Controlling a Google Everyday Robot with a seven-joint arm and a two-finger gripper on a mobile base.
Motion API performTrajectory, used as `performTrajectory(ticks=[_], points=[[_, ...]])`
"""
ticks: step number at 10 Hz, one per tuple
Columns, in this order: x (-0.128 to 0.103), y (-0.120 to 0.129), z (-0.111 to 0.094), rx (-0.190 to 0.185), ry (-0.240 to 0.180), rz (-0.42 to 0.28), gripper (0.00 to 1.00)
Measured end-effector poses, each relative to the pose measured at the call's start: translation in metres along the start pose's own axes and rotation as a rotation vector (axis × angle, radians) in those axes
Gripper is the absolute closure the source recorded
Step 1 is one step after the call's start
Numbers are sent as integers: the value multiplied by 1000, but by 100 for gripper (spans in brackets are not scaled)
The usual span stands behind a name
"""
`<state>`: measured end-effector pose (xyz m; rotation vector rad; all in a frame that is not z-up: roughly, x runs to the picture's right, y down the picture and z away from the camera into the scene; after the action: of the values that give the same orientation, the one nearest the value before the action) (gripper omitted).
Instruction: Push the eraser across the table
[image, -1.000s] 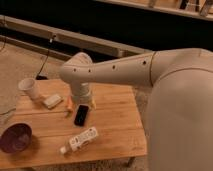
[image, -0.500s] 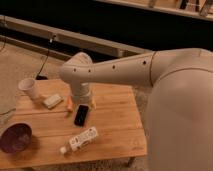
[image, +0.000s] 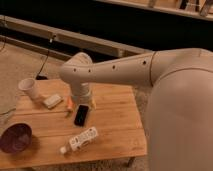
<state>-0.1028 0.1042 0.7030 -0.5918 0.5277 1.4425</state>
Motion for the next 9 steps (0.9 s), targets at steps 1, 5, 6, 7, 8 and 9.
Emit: performTrajectory(ticks=[1,5,6,7,8,9], points=[[0,0,0,0,0,0,35],[3,12,3,24,19,-14,35],[2,22,4,20,22,-27,35],[1,33,4,12,23,-39,35],[-2,49,3,1,19,-65,35],[-11,90,4,-33,-3,-146,45]])
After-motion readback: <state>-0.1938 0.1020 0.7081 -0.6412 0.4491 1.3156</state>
